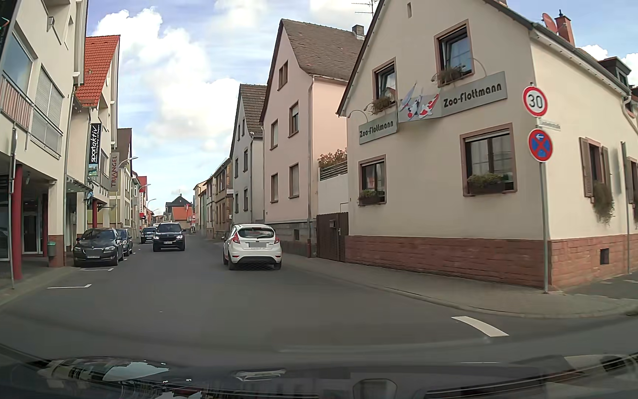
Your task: Follow the waypoints while adhering to traffic rules and regulations
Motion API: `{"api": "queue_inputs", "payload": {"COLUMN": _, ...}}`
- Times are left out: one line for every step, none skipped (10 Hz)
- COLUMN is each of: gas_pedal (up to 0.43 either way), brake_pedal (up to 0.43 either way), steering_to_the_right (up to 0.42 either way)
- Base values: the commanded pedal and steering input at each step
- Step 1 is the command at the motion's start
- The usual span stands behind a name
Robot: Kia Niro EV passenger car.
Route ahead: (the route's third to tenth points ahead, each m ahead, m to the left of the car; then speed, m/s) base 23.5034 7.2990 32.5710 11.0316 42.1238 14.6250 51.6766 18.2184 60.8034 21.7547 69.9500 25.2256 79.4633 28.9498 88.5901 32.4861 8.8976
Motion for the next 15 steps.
{"api": "queue_inputs", "payload": {"gas_pedal": 0.197, "brake_pedal": 0.000, "steering_to_the_right": -0.089}}
{"api": "queue_inputs", "payload": {"gas_pedal": 0.197, "brake_pedal": 0.000, "steering_to_the_right": -0.096}}
{"api": "queue_inputs", "payload": {"gas_pedal": 0.197, "brake_pedal": 0.000, "steering_to_the_right": -0.100}}
{"api": "queue_inputs", "payload": {"gas_pedal": 0.197, "brake_pedal": 0.000, "steering_to_the_right": -0.101}}
{"api": "queue_inputs", "payload": {"gas_pedal": 0.189, "brake_pedal": 0.000, "steering_to_the_right": -0.101}}
{"api": "queue_inputs", "payload": {"gas_pedal": 0.189, "brake_pedal": 0.000, "steering_to_the_right": -0.101}}
{"api": "queue_inputs", "payload": {"gas_pedal": 0.189, "brake_pedal": 0.000, "steering_to_the_right": -0.102}}
{"api": "queue_inputs", "payload": {"gas_pedal": 0.189, "brake_pedal": 0.000, "steering_to_the_right": -0.102}}
{"api": "queue_inputs", "payload": {"gas_pedal": 0.177, "brake_pedal": 0.000, "steering_to_the_right": -0.102}}
{"api": "queue_inputs", "payload": {"gas_pedal": 0.177, "brake_pedal": 0.000, "steering_to_the_right": -0.102}}
{"api": "queue_inputs", "payload": {"gas_pedal": 0.177, "brake_pedal": 0.000, "steering_to_the_right": -0.102}}
{"api": "queue_inputs", "payload": {"gas_pedal": 0.177, "brake_pedal": 0.000, "steering_to_the_right": -0.102}}
{"api": "queue_inputs", "payload": {"gas_pedal": 0.177, "brake_pedal": 0.000, "steering_to_the_right": -0.102}}
{"api": "queue_inputs", "payload": {"gas_pedal": 0.177, "brake_pedal": 0.000, "steering_to_the_right": -0.100}}
{"api": "queue_inputs", "payload": {"gas_pedal": 0.177, "brake_pedal": 0.000, "steering_to_the_right": -0.094}}
